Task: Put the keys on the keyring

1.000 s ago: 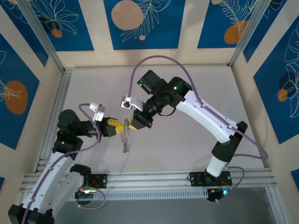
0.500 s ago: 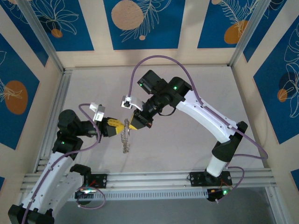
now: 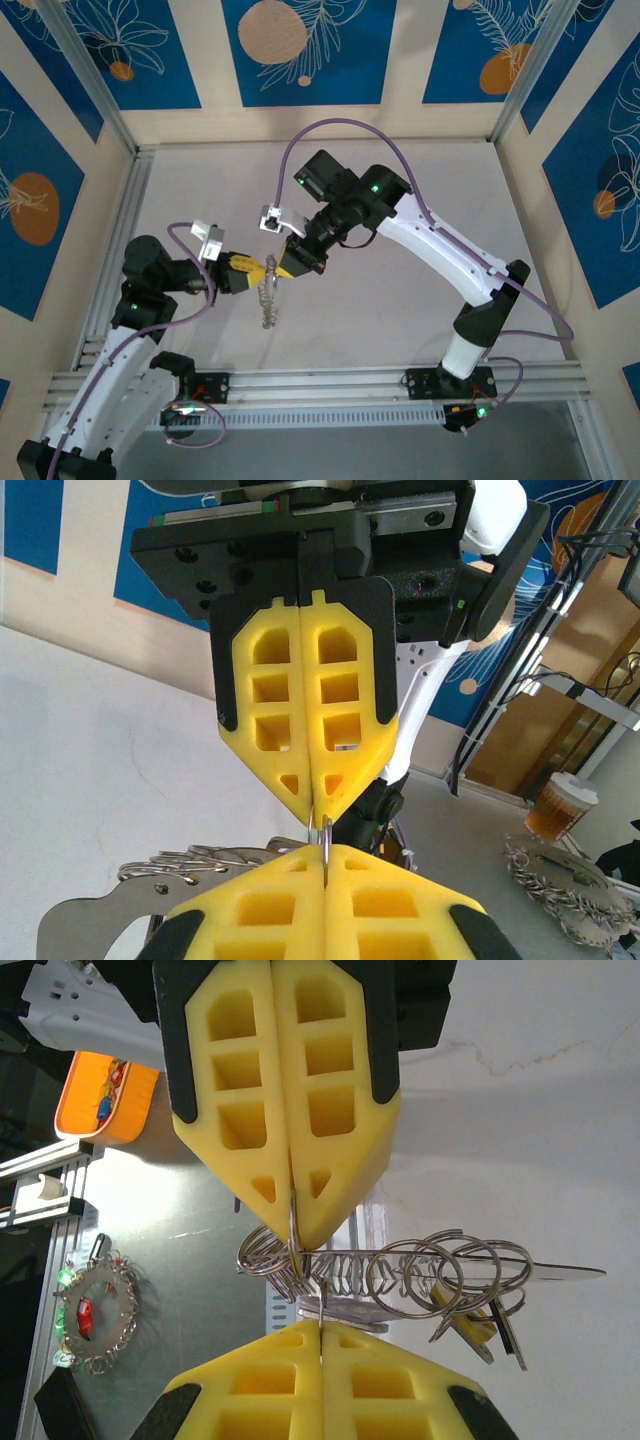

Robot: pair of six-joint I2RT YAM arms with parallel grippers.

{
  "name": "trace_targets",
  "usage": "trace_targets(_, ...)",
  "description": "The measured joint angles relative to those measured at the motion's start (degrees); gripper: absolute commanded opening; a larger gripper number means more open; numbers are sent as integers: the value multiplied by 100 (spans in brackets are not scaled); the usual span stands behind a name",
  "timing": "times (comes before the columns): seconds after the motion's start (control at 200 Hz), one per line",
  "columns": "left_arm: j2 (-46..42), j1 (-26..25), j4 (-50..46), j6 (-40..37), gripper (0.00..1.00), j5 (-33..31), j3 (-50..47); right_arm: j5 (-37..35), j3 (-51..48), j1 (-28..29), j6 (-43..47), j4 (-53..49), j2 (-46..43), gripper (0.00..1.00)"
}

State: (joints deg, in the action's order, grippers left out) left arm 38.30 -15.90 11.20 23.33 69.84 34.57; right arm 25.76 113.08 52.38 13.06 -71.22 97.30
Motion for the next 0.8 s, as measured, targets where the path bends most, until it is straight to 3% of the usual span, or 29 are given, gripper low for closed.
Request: trace_targets(0.8, 0, 0, -13, -101, 0, 0, 0, 17, 0, 17, -2, -17, 0, 0)
